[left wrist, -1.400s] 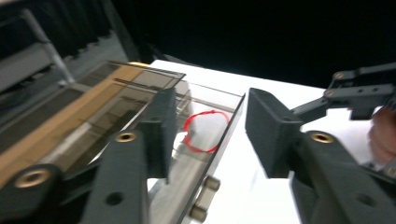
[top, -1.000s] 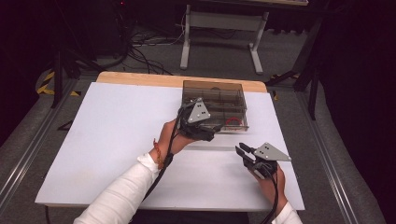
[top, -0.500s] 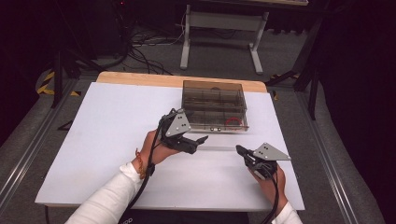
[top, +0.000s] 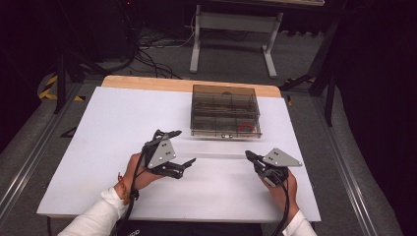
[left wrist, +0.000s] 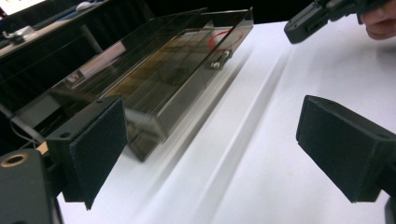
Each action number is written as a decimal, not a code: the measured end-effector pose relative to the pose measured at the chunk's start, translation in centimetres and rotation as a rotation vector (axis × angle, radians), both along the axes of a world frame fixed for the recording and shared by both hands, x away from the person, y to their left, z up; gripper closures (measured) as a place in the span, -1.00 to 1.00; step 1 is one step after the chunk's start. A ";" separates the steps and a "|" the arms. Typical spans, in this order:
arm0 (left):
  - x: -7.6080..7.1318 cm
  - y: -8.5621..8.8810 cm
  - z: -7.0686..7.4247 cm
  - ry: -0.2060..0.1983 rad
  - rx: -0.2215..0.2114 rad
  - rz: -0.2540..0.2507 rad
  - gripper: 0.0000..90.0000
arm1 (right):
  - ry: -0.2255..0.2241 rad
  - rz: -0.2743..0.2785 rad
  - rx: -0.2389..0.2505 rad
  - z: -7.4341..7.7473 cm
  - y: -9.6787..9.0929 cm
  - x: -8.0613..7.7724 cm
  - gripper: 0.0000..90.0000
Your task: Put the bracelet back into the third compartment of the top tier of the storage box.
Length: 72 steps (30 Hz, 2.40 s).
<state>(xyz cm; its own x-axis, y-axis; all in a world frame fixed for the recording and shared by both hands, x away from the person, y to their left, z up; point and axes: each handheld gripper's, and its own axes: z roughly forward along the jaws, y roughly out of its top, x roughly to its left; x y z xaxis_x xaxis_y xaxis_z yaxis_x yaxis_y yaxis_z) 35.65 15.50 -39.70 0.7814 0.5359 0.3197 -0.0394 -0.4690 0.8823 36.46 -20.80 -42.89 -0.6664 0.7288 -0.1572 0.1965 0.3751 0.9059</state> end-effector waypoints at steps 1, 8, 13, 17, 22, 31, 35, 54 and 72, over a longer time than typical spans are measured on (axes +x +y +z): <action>-0.1 0.4 -0.1 -0.003 0.003 0.011 -0.78 | -0.002 -0.003 -0.001 0.1 0.1 0.1 1.00; -0.7 2.7 -1.1 -0.009 0.003 0.071 -0.82 | -0.024 -0.002 -0.016 0.6 0.9 0.5 1.00; -1.5 3.9 -2.4 0.007 0.034 0.090 -0.82 | -0.050 -0.013 0.003 0.9 1.4 1.0 1.00; -2.0 5.1 -3.2 0.026 0.041 0.101 -0.82 | -0.058 -0.011 -0.004 1.0 1.8 1.3 1.00; -2.4 7.3 -4.0 0.049 0.072 0.121 -0.78 | -0.062 -0.013 -0.022 0.8 2.7 1.8 1.00; -3.2 10.4 -4.9 0.129 0.025 0.175 -0.77 | -0.070 -0.037 -0.019 0.9 3.3 2.2 1.00; -3.7 11.4 -4.8 0.129 0.000 0.197 -0.76 | -0.069 -0.044 -0.011 0.9 3.4 2.5 1.00; -4.5 14.4 -4.6 0.116 -0.030 0.297 -0.76 | -0.086 -0.034 -0.024 0.9 4.6 3.5 1.00; -4.3 14.5 -4.6 0.117 -0.040 0.300 -0.75 | -0.065 -0.062 -0.014 0.5 4.4 4.2 1.00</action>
